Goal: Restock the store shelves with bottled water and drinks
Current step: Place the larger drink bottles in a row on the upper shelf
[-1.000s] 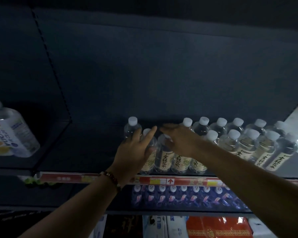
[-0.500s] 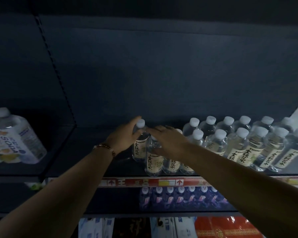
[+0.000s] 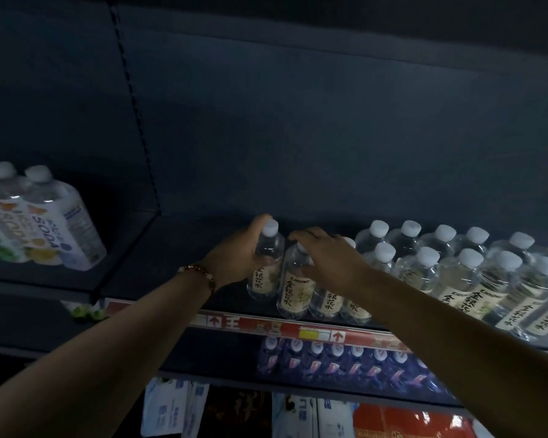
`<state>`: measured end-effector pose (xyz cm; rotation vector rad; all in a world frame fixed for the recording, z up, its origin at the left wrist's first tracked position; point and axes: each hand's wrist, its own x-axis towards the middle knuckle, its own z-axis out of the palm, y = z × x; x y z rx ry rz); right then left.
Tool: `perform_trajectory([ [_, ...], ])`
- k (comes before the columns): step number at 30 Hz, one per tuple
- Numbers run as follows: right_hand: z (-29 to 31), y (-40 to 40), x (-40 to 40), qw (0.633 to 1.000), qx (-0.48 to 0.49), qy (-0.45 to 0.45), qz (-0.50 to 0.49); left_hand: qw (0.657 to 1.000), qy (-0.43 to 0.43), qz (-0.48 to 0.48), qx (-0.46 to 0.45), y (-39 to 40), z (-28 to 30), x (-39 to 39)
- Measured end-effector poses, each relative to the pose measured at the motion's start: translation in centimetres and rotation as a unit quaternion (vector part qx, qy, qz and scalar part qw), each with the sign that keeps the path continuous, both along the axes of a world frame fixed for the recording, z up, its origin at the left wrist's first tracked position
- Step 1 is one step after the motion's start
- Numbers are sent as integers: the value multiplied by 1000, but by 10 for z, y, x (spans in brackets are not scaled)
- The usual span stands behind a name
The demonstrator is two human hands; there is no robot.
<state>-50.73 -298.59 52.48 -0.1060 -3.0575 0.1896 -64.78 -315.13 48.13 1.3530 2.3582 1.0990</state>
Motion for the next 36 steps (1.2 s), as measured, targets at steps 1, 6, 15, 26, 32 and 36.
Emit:
perform_trajectory([
  [1, 0, 0, 0, 1000, -5, -1, -3, 1000, -6, -5, -5, -3, 1, 2],
  [6, -4, 1, 0, 1000, -14, -10, 5, 998, -57, -14, -28, -14, 6, 14],
  [15, -4, 6, -1, 999, -23, -21, 12, 999, -43, 14, -30, -18, 2, 27],
  [26, -5, 7, -3, 999, -23, -24, 14, 998, -40, 27, -48, -21, 0, 26],
  [32, -7, 15, 15, 998, 35, 14, 47, 997, 22, 46, -60, -20, 2, 33],
  [36, 11, 42, 53, 998, -9, 54, 1, 981, 171, 61, -71, -7, 23, 55],
])
